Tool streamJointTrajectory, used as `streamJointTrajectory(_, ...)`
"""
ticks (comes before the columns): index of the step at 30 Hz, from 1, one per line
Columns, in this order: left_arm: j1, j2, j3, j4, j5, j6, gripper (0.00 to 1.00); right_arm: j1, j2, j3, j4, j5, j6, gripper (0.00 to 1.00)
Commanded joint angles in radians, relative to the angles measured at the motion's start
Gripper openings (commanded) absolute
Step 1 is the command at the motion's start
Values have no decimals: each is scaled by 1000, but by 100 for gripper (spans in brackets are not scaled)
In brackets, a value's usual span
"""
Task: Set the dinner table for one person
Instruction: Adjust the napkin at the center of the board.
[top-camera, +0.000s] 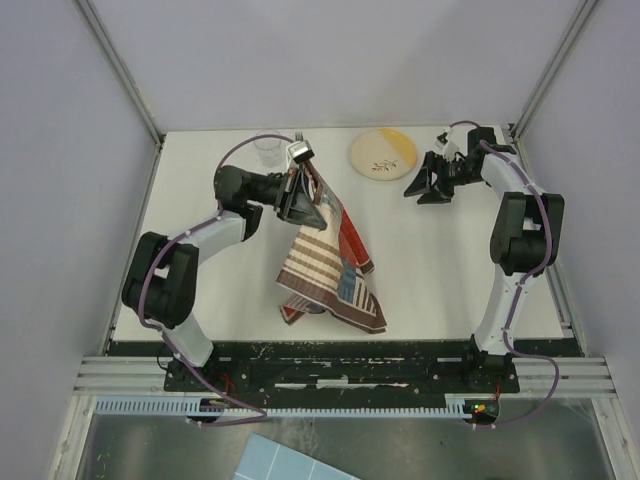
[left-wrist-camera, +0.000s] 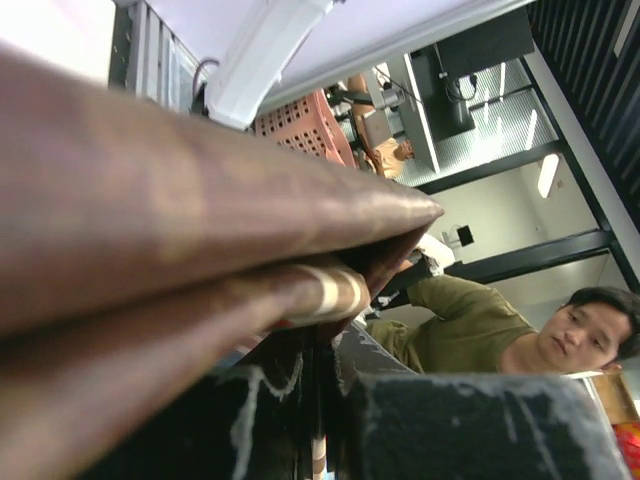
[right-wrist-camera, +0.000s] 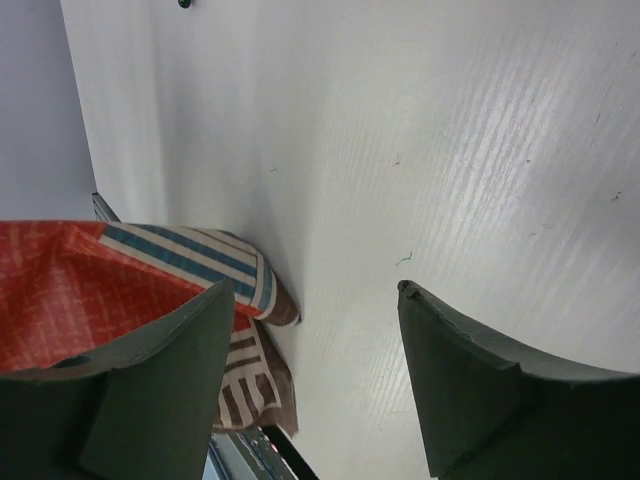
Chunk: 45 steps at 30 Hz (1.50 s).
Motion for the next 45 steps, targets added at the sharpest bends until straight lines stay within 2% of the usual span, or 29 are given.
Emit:
streamJointTrajectory(1, 18, -72, -127, 437, 136, -391, 3, -6, -39, 0, 40, -37, 13, 74)
streamJointTrajectory(4, 63, -119, -168, 401, 137, -357, 3, -6, -24, 2, 49, -42, 24, 74)
streamJointTrajectory(8, 103, -116, -148, 350, 137, -298, 3, -6, -14, 1, 50, -47, 27, 74)
streamJointTrajectory(12, 107, -80, -27, 344, 129, -248, 3, -6, -26, -6, 50, -48, 22, 74)
streamJointTrajectory(19, 90, 53, 225, 304, 26, -234, 3, -7, -27, -4, 57, -47, 29, 74)
streamJointTrajectory(26, 33, 270, 530, 381, -49, -367, 3, -21, -42, -13, 60, -45, 24, 73)
streamJointTrajectory(32, -52, 354, 602, 292, -112, -260, 3, -30, -35, -13, 61, -49, 28, 73)
streamJointTrajectory(36, -65, 402, 680, 135, -174, -120, 3, -39, -34, -13, 62, -52, 28, 73)
streamJointTrajectory(42, -93, 461, 926, -365, -236, 244, 3, -45, -25, -9, 59, -55, 28, 73)
streamJointTrajectory(45, -103, 482, 1024, -411, -255, 286, 3, -51, -26, -11, 58, -55, 25, 72)
